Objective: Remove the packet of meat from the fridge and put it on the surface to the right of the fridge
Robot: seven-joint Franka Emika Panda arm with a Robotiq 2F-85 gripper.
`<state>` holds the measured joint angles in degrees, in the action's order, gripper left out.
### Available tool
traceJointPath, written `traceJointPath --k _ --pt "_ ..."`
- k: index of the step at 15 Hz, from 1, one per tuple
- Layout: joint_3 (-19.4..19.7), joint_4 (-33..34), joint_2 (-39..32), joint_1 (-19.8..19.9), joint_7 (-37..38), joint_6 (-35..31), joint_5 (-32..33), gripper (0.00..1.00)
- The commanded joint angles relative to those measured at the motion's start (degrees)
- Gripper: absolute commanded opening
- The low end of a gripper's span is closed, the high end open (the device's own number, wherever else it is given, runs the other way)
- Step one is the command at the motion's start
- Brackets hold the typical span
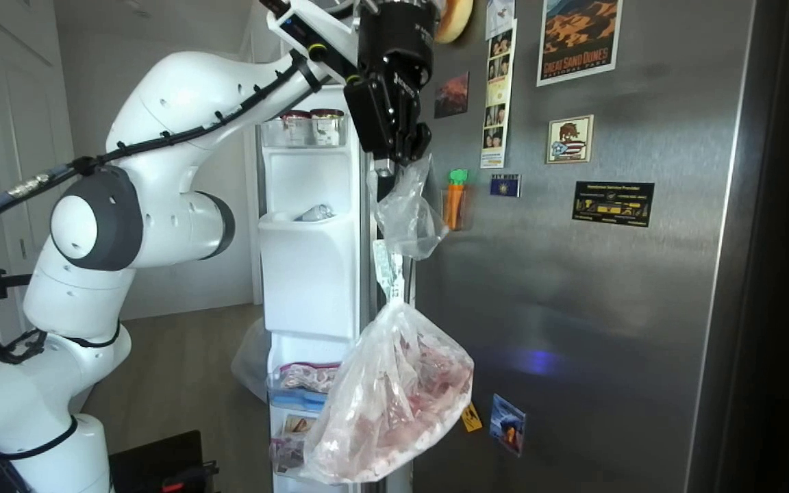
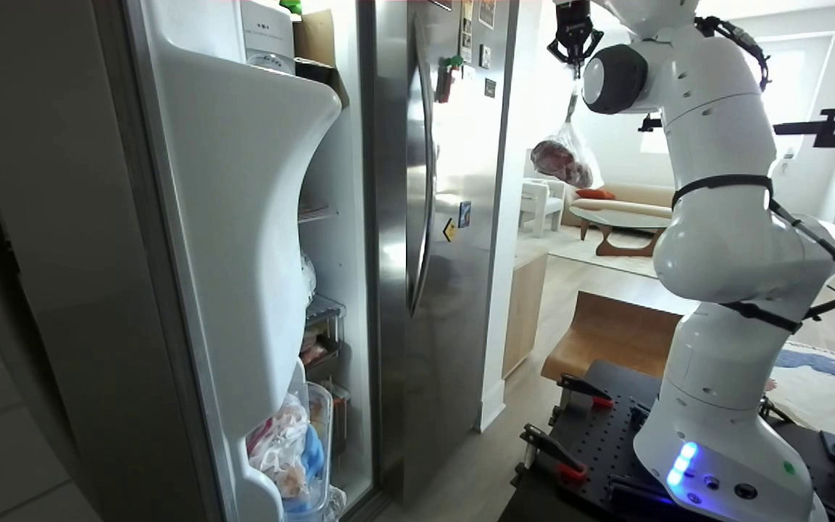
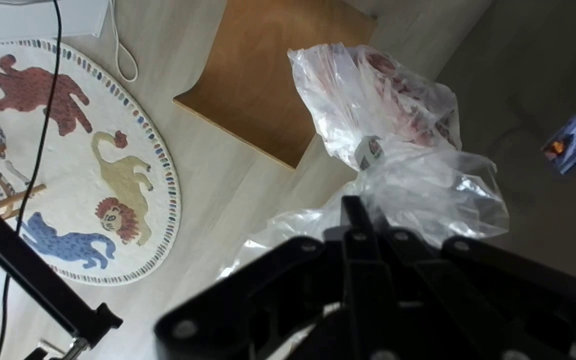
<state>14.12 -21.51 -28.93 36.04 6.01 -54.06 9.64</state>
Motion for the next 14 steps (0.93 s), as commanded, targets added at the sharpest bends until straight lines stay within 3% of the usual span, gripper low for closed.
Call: traceJointPath --k 1,14 --pt "0.0 1.1 -1.4 2.7 -0.4 -0.5 -1.5 0.0" --pt "-0.4 1.3 -7.5 9.7 -0.8 -3.1 -1.2 0.0"
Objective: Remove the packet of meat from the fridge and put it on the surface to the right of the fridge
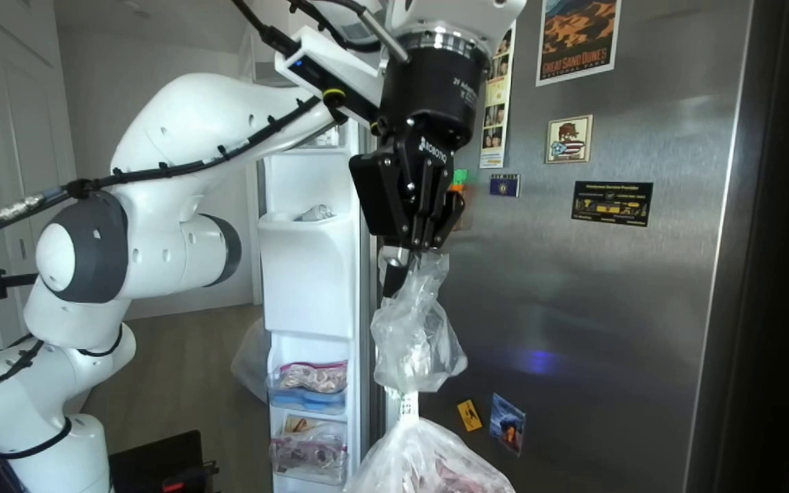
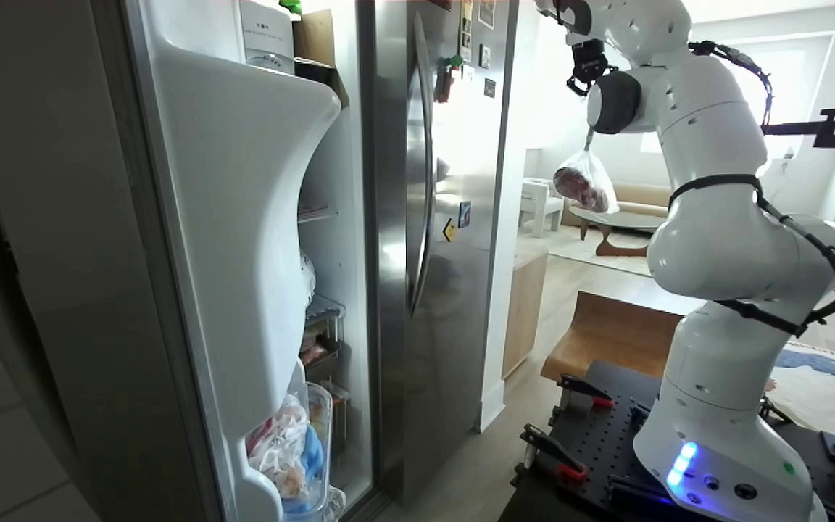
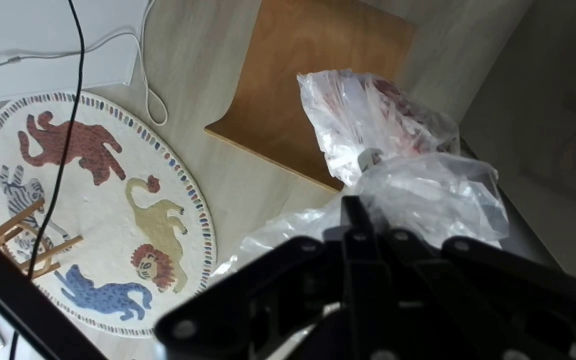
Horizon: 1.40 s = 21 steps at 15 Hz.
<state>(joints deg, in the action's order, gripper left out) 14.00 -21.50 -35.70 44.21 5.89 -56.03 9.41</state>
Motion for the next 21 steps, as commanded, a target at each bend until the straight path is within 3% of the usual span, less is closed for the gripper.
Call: traceJointPath --k 1,11,21 --pt "-0.2 1.3 -1.2 1.8 -0.8 -1.4 -0.8 0.0" --pt "-0.5 1.4 -6.4 5.2 -1.8 -8.1 -0.7 0.0" --pt "-2.0 1.2 -11.2 7.3 -4.1 -7.6 -1.1 0.0"
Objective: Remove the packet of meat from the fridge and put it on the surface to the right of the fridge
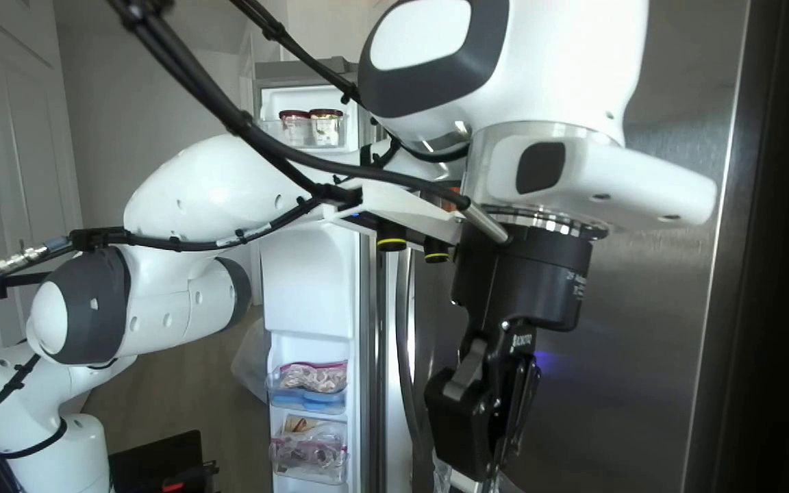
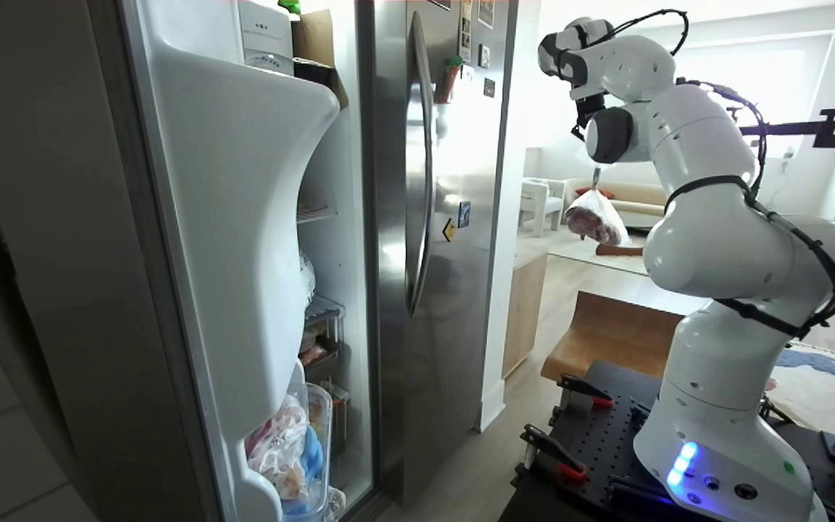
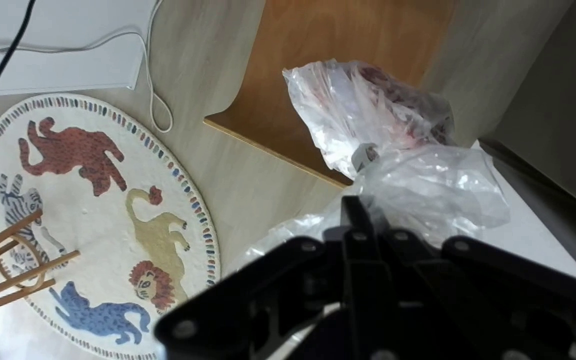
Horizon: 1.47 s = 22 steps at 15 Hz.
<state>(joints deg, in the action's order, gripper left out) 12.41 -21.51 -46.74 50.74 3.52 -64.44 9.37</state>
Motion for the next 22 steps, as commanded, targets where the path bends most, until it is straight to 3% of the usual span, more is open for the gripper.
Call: traceJointPath --k 1,22 --pt "-0.4 1.2 -0.4 0.8 -1.8 0.8 -1.0 0.0" --pt "0.9 1.3 -9.7 1.9 -4.9 2.1 1.6 0.0"
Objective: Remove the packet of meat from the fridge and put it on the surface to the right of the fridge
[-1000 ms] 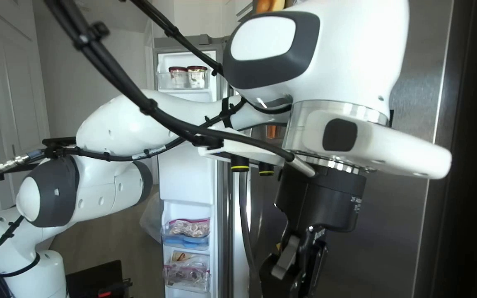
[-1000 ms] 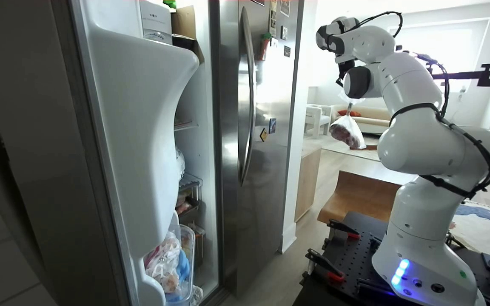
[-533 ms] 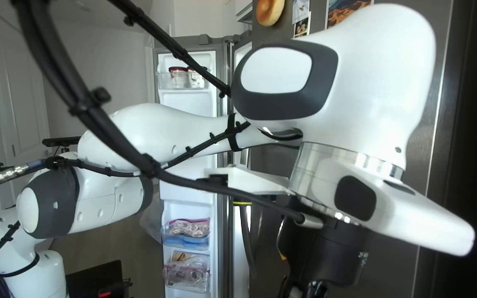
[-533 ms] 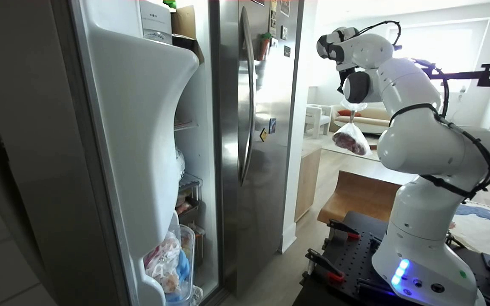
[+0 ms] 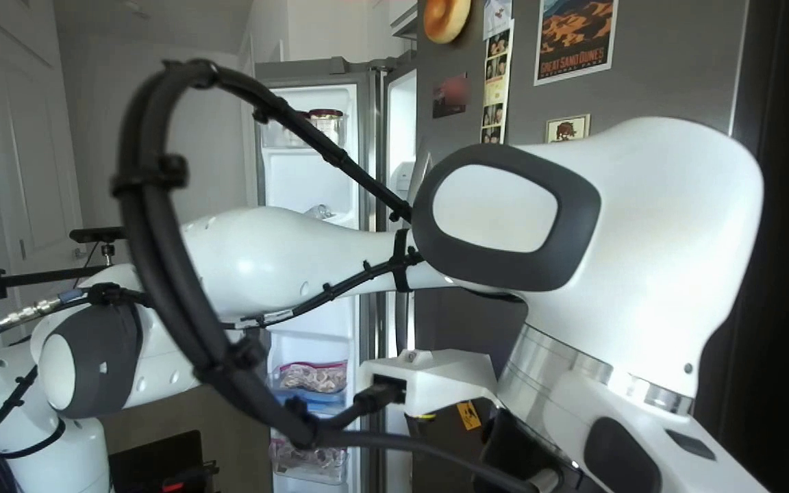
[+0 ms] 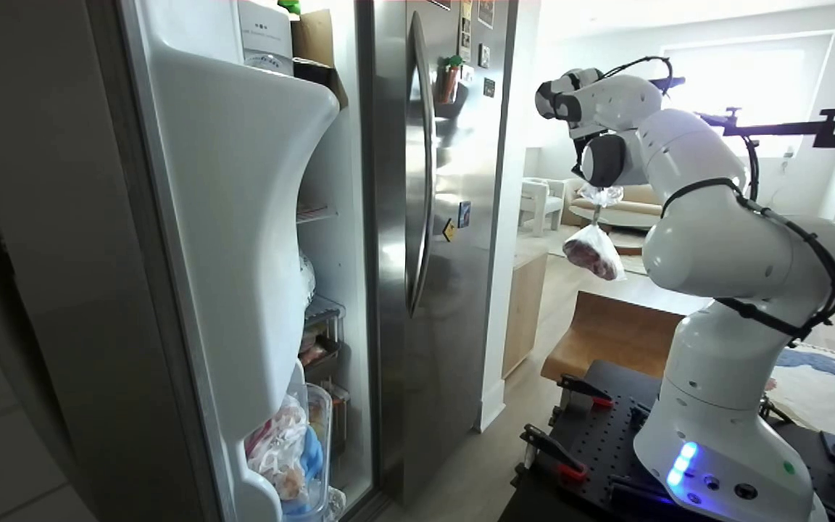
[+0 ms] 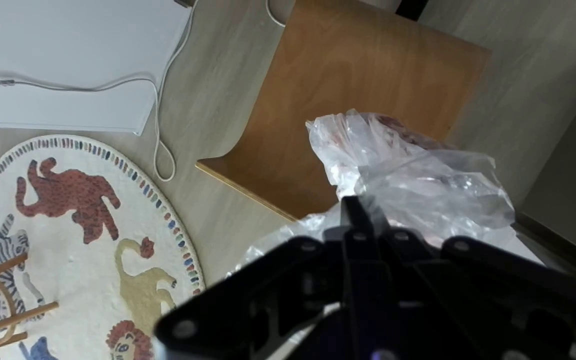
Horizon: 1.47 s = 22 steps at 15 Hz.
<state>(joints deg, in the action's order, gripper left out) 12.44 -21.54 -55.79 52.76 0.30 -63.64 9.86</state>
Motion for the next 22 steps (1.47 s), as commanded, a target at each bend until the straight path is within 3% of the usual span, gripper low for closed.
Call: traceJointPath --k 1,22 --pt "1.1 1.3 -1.1 -0.2 -1.7 1.4 1.4 0.0" --pt "4.3 1.2 -8.1 2.0 -2.2 0.6 6.8 0.0"
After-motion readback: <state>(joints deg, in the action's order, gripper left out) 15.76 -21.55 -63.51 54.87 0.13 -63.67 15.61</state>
